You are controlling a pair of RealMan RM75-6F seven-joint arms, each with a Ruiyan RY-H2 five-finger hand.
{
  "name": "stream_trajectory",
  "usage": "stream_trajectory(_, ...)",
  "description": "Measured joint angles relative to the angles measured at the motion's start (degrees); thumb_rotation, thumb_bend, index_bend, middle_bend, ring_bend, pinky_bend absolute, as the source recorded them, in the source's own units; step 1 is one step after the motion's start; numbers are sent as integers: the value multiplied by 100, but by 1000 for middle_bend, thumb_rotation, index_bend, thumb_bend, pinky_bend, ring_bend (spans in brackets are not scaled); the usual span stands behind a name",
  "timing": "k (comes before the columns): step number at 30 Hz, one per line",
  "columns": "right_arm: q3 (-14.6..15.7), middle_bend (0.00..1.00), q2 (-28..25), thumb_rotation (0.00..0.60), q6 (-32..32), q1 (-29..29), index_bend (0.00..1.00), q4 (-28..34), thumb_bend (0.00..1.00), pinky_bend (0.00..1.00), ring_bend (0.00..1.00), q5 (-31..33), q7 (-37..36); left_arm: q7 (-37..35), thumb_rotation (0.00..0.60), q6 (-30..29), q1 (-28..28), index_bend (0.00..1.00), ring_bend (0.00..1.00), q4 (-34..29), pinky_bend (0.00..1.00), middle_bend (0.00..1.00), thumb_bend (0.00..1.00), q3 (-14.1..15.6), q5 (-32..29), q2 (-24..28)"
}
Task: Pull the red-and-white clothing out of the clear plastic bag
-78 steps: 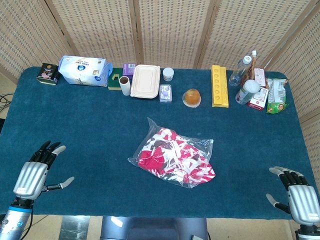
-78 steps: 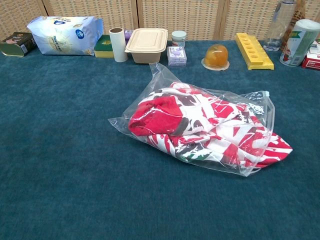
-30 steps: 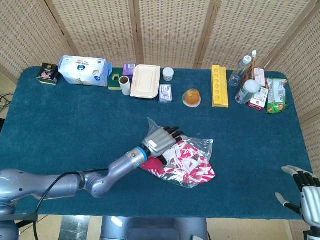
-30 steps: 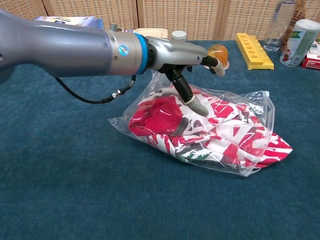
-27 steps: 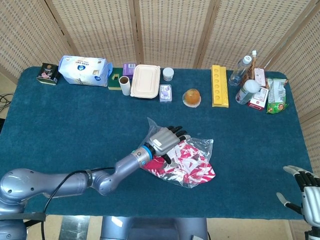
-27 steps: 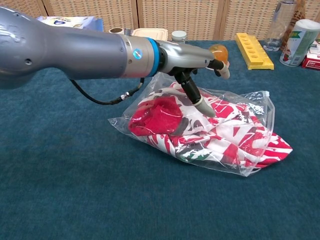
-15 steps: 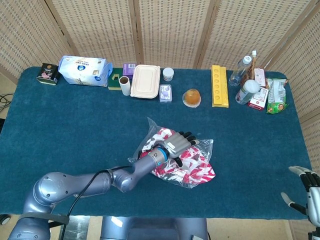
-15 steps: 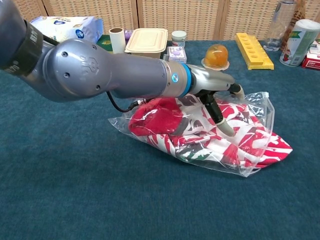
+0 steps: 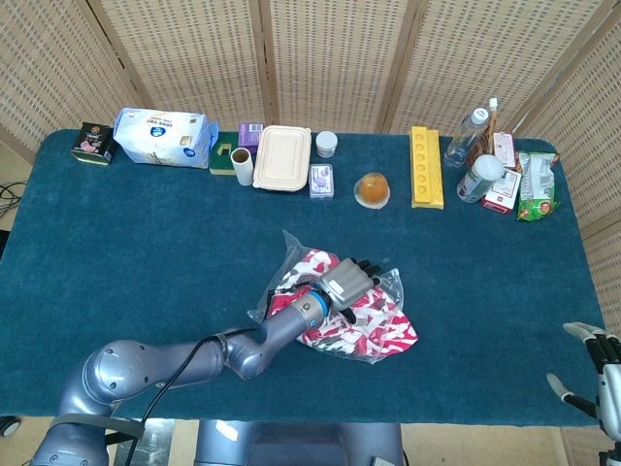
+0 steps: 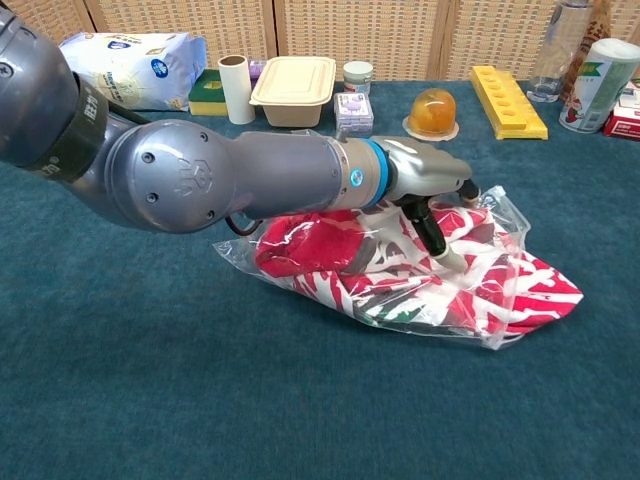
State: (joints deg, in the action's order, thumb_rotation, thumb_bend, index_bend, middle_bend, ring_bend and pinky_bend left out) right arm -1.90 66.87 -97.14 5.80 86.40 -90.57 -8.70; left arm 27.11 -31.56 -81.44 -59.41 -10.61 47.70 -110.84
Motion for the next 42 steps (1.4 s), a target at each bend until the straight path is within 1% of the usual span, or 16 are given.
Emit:
stream_trajectory(2, -1, 265, -9, 600, -7, 7, 243, 13, 216, 236, 241, -6, -10, 45, 435, -29, -2, 374, 254, 22, 379, 228, 294, 35, 1, -22)
stream_trajectory(4, -3, 265, -11, 600, -11, 9, 242, 21, 216, 236, 241, -8, -13, 67, 449, -73, 1, 460, 344, 44, 448, 304, 373, 46, 9, -42)
stream_trajectory(5, -4, 265, -13, 600, -13, 10, 242, 27, 216, 236, 241, -10, -14, 75, 457, -98, 3, 491, 374, 54, 473, 331, 396, 47, 15, -50)
stream_trajectory(7, -6, 265, -17, 600, -18, 9, 242, 40, 216, 238, 240, -21, -22, 81, 514, -172, 18, 569, 453, 74, 537, 406, 440, 45, 46, -74)
stream_trajectory(9, -8, 265, -21, 600, -22, 10, 242, 50, 216, 240, 238, -28, -23, 81, 568, -254, 42, 614, 495, 104, 568, 450, 460, 45, 114, -100)
stream_trajectory(10, -8, 265, -22, 600, -23, 10, 242, 56, 216, 241, 237, -28, -21, 78, 585, -287, 55, 635, 511, 118, 581, 467, 467, 45, 148, -112)
stream_trajectory(12, -12, 265, -27, 600, -31, 13, 241, 76, 216, 242, 237, -31, -8, 54, 599, -359, 88, 663, 528, 138, 594, 486, 477, 36, 221, -132)
stream_trajectory(17, -26, 265, -38, 600, -58, 15, 241, 138, 216, 250, 237, -45, 22, -135, 600, -604, 217, 702, 571, 74, 628, 518, 509, -29, 451, -75)
stream_trajectory(23, -20, 266, -54, 600, -21, -23, 240, 171, 216, 252, 237, -104, 38, -762, 600, -1083, 578, 733, 597, -213, 649, 541, 534, -117, 938, 143)
stream_trajectory(29, 2, 269, -44, 600, 3, -92, 240, 241, 216, 253, 237, -267, 155, -1785, 600, -1852, 1062, 733, 598, -378, 652, 542, 549, -78, 1881, 395)
stream_trajectory(32, 5, 271, -53, 600, 30, -133, 241, 317, 216, 258, 237, -323, 247, -2414, 600, -2334, 1262, 733, 598, -325, 652, 542, 549, -18, 2447, 480)
stream_trajectory(34, 4, 277, -58, 600, 46, -163, 240, 367, 216, 268, 244, -368, 340, -2877, 600, -2734, 1369, 733, 598, -181, 652, 542, 548, 35, 2872, 516)
stream_trajectory(37, -14, 289, -59, 600, 47, -223, 240, 436, 216, 284, 266, -470, 476, -3504, 600, -3453, 1472, 734, 598, 305, 650, 542, 540, 127, 3546, 517)
stream_trajectory(38, -26, 293, -54, 600, 39, -239, 240, 444, 216, 289, 272, -497, 509, -3596, 600, -3585, 1483, 734, 598, 423, 648, 542, 539, 144, 3660, 510)
stream_trajectory(42, -118, 309, -19, 600, -18, -351, 240, 444, 215, 323, 308, -646, 695, -4081, 600, -4387, 1500, 733, 598, 1393, 635, 542, 533, 295, 4321, 407)
